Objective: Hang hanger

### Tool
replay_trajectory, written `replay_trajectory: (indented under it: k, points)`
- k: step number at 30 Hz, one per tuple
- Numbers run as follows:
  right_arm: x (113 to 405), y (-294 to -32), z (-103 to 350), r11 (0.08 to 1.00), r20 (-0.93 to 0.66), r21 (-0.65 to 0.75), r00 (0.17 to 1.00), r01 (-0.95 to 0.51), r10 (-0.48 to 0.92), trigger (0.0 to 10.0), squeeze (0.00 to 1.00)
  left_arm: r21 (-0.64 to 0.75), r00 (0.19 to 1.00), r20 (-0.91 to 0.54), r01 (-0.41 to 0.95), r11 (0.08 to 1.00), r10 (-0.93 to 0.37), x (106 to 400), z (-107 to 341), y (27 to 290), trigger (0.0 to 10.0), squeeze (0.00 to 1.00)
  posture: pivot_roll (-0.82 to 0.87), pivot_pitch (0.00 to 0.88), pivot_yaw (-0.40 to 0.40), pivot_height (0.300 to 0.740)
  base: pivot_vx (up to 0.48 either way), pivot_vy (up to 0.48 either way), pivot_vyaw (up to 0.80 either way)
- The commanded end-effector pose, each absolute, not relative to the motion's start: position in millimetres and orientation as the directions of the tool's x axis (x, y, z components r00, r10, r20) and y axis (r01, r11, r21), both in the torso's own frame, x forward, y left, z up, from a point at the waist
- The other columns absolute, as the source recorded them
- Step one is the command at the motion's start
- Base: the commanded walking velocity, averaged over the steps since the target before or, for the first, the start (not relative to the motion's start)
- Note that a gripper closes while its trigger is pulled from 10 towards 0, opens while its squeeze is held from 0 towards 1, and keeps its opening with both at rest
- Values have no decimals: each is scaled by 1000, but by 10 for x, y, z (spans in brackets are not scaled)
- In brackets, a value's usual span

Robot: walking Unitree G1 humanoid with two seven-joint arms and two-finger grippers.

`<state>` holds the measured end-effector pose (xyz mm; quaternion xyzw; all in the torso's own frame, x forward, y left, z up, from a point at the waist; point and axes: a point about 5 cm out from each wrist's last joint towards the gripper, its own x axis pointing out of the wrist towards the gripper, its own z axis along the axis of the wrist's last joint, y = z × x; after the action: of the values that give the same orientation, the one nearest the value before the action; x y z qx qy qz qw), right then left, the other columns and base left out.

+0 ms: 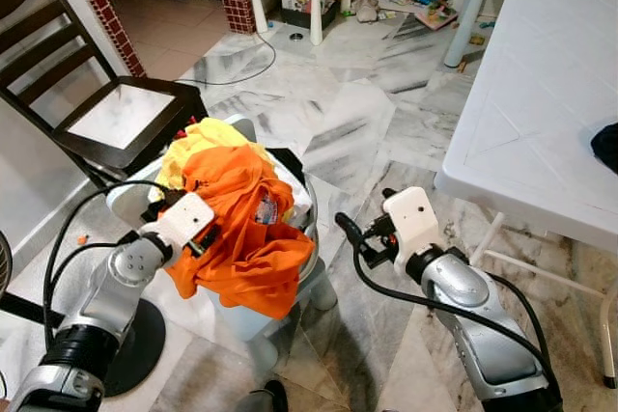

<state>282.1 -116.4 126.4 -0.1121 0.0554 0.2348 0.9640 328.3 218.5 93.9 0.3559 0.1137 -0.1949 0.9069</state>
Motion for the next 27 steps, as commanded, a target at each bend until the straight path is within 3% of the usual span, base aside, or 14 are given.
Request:
replay_trajectory:
  k: [1,27]
  points:
    - [2809,-1139,1298,865,-145,-187,884,-466,445,10000,0,602,885,-369,460,653,-283,3287,932,2238,0,0,-65,168,94,740,0,0,0]
    - [2829,-1150,1311,869,-141,-194,889,-456,435,10000,0,529,824,-408,564,634,-392,3271,813,2096,0,0,-70,170,97,740,0,0,0]
